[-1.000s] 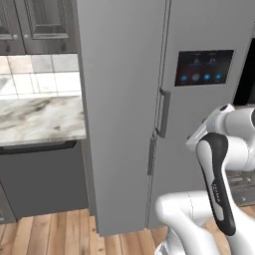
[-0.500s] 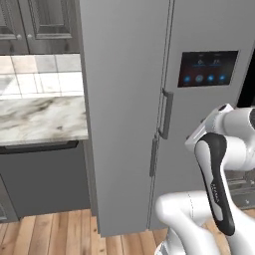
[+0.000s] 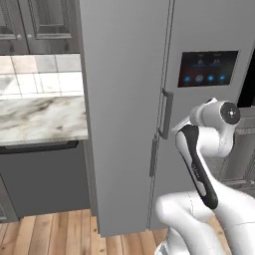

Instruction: Move the hot dog bun to the plate on the dining table and place the condiment next to that plate. Then navigate to the fridge and take the sausage and place it on the plate as well.

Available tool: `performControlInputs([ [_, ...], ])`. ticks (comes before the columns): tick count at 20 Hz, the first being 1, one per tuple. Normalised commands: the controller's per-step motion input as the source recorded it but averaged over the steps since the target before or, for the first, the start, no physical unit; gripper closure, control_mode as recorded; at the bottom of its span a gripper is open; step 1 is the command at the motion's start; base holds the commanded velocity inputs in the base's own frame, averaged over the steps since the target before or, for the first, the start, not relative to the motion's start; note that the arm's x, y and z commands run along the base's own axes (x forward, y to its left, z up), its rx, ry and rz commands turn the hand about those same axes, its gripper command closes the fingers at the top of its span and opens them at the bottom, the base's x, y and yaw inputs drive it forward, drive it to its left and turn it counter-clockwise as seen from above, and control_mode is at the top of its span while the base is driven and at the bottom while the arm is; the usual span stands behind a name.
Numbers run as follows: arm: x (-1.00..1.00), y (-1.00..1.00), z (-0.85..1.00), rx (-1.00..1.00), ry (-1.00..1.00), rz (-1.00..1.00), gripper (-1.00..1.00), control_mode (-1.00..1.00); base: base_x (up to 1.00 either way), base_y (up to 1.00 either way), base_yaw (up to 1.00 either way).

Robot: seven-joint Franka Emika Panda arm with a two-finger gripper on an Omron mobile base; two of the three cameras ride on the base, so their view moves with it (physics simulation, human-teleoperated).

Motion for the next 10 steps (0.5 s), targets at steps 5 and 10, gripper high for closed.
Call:
performControlInputs([
  [5,0.68,-0.08,0.00,0.03,-0.01,-0.13,-1.00,-1.00,0.00,0.00,0.00],
  [10,0.51,-0.20,0.00,0.05,0.00,-0.13,-1.00,-1.00,0.00,0.00,0.00],
])
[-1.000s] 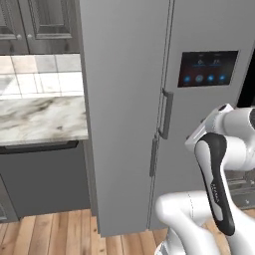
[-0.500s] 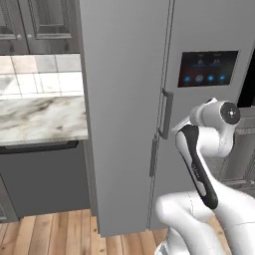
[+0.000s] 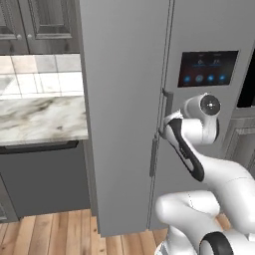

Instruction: Move the hot dog bun to the plate on the dining table and place the condiment next to that plate. Then navigate to the fridge and take the sausage and place it on the plate as well.

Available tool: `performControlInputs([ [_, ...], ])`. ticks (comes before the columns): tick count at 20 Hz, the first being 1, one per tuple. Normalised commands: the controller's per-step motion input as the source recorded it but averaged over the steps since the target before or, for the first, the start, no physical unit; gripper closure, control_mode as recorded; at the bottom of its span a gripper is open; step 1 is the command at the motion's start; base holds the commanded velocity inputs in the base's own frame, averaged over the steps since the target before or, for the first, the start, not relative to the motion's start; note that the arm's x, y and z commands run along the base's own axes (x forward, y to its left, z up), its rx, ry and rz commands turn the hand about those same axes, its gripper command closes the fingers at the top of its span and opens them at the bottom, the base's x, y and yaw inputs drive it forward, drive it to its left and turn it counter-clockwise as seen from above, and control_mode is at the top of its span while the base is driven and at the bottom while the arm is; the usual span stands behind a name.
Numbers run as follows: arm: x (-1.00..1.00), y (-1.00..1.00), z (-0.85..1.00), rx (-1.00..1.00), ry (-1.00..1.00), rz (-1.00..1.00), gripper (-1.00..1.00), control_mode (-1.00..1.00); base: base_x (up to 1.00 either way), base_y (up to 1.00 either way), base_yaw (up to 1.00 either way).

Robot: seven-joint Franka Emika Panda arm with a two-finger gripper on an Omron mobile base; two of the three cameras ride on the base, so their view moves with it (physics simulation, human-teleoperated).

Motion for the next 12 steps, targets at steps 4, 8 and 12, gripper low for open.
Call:
performControlInputs([
  [4,0.55,-0.01,0.00,0.12,0.01,-0.08,-1.00,-1.00,0.00,0.00,0.00],
  [8,0.48,0.00,0.00,0.22,0.05,-0.06,-1.00,-1.00,0.00,0.00,0.00],
  [12,0.36,-0.07,0.00,0.34,0.11,0.00,-1.00,-1.00,0.00,0.00,0.00],
])
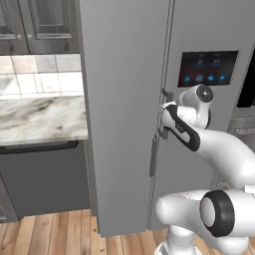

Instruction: Move the hot dog bun to the plate on the dining table and place the condiment next to that plate. Then navigate to the fridge and take the sausage and place it on the plate as well.

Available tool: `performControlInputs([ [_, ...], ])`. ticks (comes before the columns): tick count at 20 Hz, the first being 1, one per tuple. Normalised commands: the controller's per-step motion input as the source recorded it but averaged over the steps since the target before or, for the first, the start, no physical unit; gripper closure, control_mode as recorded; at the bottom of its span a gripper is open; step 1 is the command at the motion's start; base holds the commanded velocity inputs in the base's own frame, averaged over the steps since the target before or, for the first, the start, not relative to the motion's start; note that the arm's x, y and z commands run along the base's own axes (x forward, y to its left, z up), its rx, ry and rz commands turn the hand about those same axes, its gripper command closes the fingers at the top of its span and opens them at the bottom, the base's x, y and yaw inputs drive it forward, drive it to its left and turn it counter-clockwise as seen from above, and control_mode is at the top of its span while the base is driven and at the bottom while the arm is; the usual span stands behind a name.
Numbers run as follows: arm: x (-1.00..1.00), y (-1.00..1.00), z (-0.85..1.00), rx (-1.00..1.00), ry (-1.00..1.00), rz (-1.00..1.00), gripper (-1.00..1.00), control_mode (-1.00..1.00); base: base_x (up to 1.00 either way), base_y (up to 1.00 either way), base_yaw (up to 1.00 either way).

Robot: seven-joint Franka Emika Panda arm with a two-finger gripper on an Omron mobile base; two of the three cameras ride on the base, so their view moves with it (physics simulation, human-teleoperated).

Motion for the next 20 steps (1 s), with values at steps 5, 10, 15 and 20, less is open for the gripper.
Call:
performControlInputs([
  [5,0.40,-0.01,-0.01,0.12,0.13,-0.04,-1.00,-1.00,0.00,0.00,0.00],
  [10,0.21,-0.02,-0.07,-0.01,0.09,-0.14,-1.00,-1.00,0.00,0.00,0.00],
  [15,0.19,0.00,-0.19,-0.02,0.01,-0.13,-1.00,-1.00,0.00,0.00,0.00],
  [20,0.12,0.00,-0.22,0.00,-0.04,-0.08,-1.00,-1.00,0.00,0.00,0.00],
])
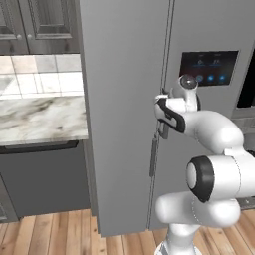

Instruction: Move the hot dog bun to the plate on the dining table and place the condiment next to that plate. Then navigate to the fridge and take the sausage and place it on the plate as well.

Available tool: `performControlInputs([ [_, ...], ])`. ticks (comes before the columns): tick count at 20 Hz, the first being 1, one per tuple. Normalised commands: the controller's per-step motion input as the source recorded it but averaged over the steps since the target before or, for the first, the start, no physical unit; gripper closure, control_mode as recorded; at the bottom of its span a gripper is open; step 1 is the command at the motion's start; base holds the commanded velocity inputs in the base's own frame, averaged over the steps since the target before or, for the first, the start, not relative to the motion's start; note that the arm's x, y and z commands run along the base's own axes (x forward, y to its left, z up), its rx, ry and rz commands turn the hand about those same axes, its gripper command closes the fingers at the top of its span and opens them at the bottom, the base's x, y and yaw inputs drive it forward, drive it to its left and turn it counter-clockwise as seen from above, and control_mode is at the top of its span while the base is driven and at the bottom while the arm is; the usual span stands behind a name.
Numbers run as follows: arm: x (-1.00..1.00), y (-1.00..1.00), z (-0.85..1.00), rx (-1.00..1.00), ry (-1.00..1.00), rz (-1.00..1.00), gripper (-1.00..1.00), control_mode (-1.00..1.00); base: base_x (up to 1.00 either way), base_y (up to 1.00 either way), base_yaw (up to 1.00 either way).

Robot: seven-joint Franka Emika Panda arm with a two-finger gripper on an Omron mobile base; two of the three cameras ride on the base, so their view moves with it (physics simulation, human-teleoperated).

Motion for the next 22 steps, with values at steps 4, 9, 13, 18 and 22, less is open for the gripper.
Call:
performControlInputs([
  [4,0.16,0.00,-0.11,0.00,0.00,-0.06,-1.00,-1.00,0.00,0.00,0.00],
  [9,0.23,0.00,-0.11,0.00,-0.01,-0.05,-1.00,-1.00,0.00,0.00,0.00],
  [13,0.18,0.00,-0.09,0.00,-0.04,-0.02,-1.00,-1.00,0.00,0.00,0.00],
  [18,0.10,-0.02,-0.10,0.01,-0.08,0.00,-1.00,-1.00,0.00,0.00,0.00],
  [22,0.19,-0.01,-0.14,0.00,-0.04,0.00,1.00,-1.00,0.00,0.00,0.00],
])
